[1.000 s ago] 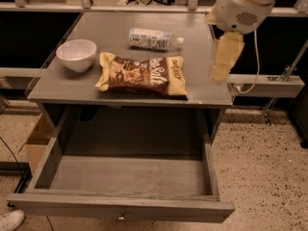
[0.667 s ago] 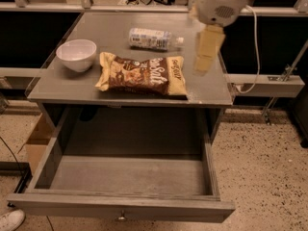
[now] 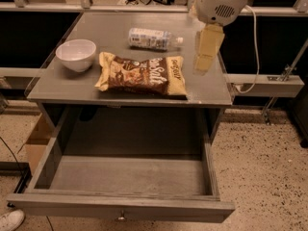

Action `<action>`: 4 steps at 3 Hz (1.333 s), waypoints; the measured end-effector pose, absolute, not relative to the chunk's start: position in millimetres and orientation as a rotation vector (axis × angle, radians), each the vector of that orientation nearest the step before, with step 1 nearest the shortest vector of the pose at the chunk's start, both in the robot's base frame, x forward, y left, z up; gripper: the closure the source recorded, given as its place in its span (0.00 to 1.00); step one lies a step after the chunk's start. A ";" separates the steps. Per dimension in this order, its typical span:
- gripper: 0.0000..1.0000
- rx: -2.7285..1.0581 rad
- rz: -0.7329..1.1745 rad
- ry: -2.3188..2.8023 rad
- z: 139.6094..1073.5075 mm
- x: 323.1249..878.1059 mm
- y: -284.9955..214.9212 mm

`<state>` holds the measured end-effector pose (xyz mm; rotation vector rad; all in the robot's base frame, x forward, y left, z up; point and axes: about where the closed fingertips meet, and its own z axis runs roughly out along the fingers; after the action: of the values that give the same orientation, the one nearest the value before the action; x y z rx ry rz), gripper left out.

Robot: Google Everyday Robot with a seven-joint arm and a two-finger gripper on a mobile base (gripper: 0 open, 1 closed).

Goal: Place blue plastic bottle into top drawer

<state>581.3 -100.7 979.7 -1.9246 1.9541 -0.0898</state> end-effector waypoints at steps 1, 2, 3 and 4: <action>0.00 -1.927 -0.107 1.982 977.8 611.3 -99.4; 0.00 -1.982 -0.176 2.047 958.8 668.0 -95.9; 0.00 -1.990 -0.248 2.068 947.7 717.0 -88.9; 0.00 -1.934 -0.294 2.037 959.0 738.1 -88.3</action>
Offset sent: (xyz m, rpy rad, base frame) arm 0.1719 -0.0007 0.0000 -0.2475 0.0710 -0.0667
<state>738.1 -88.3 959.0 -1.9345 2.0373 -0.2939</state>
